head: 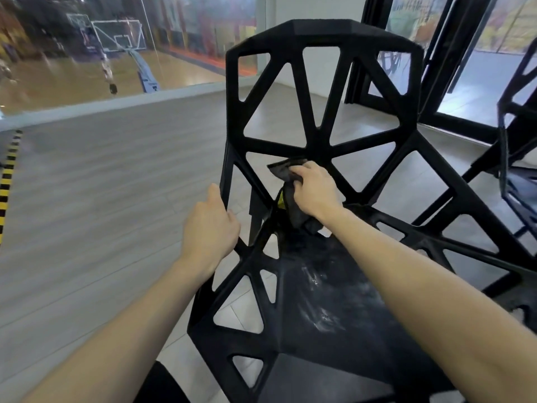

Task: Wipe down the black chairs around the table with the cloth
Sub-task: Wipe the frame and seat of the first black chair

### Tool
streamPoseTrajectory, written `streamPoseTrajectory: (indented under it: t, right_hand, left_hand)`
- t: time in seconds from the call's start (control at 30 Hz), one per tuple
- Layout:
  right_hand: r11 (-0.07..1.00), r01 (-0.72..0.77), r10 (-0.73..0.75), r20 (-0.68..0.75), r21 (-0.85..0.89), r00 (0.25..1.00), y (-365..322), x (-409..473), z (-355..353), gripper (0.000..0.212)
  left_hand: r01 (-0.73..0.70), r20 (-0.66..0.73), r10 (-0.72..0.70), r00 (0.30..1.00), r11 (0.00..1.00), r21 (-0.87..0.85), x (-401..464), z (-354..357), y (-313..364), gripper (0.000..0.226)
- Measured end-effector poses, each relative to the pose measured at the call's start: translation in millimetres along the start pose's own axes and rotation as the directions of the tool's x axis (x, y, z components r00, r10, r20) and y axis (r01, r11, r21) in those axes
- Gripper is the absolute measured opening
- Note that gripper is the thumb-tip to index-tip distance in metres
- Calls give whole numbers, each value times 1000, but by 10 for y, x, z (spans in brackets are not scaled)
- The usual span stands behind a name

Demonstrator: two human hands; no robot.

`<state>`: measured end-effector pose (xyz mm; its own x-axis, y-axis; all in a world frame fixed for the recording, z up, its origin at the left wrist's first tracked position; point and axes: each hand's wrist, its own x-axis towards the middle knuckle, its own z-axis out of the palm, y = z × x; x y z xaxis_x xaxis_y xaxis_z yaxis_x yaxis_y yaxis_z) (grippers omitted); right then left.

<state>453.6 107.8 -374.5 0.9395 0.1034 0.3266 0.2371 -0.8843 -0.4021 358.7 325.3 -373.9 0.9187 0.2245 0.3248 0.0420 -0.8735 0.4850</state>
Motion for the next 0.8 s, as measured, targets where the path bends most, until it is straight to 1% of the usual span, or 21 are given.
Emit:
streamPoseTrajectory:
  t: [0.07,0.1,0.17,0.2,0.23,0.27,0.3,0.33,0.37,0.4,0.43,0.5,0.53,0.57,0.6,0.63,0.67,0.7,0.73,0.77,0.8]
  right_hand:
    - [997,56,-47,172,-46,984,17,-283,179,45]
    - [995,91,-77,234,-51,969,31,-465,248,48]
    - [979,201,-186,307,-19,934,62,-629,205,52]
    - [972,235,-219,358,-3,908,103,-577,146,52]
    - [972,237,-213,400,-11,892,170,-474,89,51]
    - [977,204,-164,415,-54,895,251,-352,54,50]
    - [983,140,-81,399,-121,913,310,-272,44,48]
    - [981,71,-2,360,-179,933,313,-259,68,46]
    - [981,33,33,330,-193,943,246,-342,124,46]
    - [986,60,-7,325,-153,946,140,-473,200,46]
    - [988,129,-93,350,-83,932,35,-628,261,46]
    - [968,238,-249,401,78,881,0,-832,284,49]
    - [964,253,-264,408,82,874,83,-799,225,52]
    - [974,228,-211,393,2,895,237,-701,178,54]
    - [980,159,-109,347,-118,931,437,-576,139,55]
    - [962,60,19,286,-265,958,639,-456,80,55]
    - [927,-52,138,209,-372,968,838,-377,43,52]
    - [888,-142,221,136,-436,966,942,-356,28,47]
    - [866,-187,255,87,-464,963,918,-368,26,42]
    - [872,-192,250,72,-449,966,773,-414,46,42]
    - [897,-149,211,106,-417,972,578,-480,101,45]
  left_hand:
    - [1,3,-1,1000,1000,7,-11,-4,8,15]
    - [-1,4,1,1000,1000,11,-12,-5,12,15]
    - [-1,-2,1,1000,1000,12,-16,-9,11,15]
    - [2,-4,-2,1000,1000,12,-20,-12,11,15]
    - [4,-1,-4,1000,1000,10,-22,-18,18,15]
    - [6,2,-6,1000,1000,8,-22,-22,24,14]
    - [10,4,-10,1000,1000,8,-24,-29,32,14]
    - [16,4,-16,1000,1000,9,-25,-34,37,15]
    - [17,4,-17,1000,1000,10,-25,-35,43,15]
    - [13,2,-13,1000,1000,14,-23,-32,47,16]
    - [11,1,-11,1000,1000,21,-19,-30,49,16]
    - [7,0,-7,1000,999,40,-9,-18,33,15]
    - [3,-1,-3,1000,999,40,-8,-8,20,14]
    - [-1,-1,1,1000,999,34,-17,-5,15,14]
    - [-4,-4,4,1000,1000,29,-20,-7,13,13]
    - [-6,-5,6,1000,1000,25,-29,-14,16,13]
    - [-7,-4,7,1000,1000,25,-40,-17,23,13]
    - [-11,-5,11,1000,999,32,-48,-23,39,13]
    - [-12,-10,13,1000,999,45,-47,-24,52,12]
    - [-12,-13,13,1000,998,64,-50,-27,59,12]
    - [-14,-16,15,1000,996,86,-53,-24,60,12]
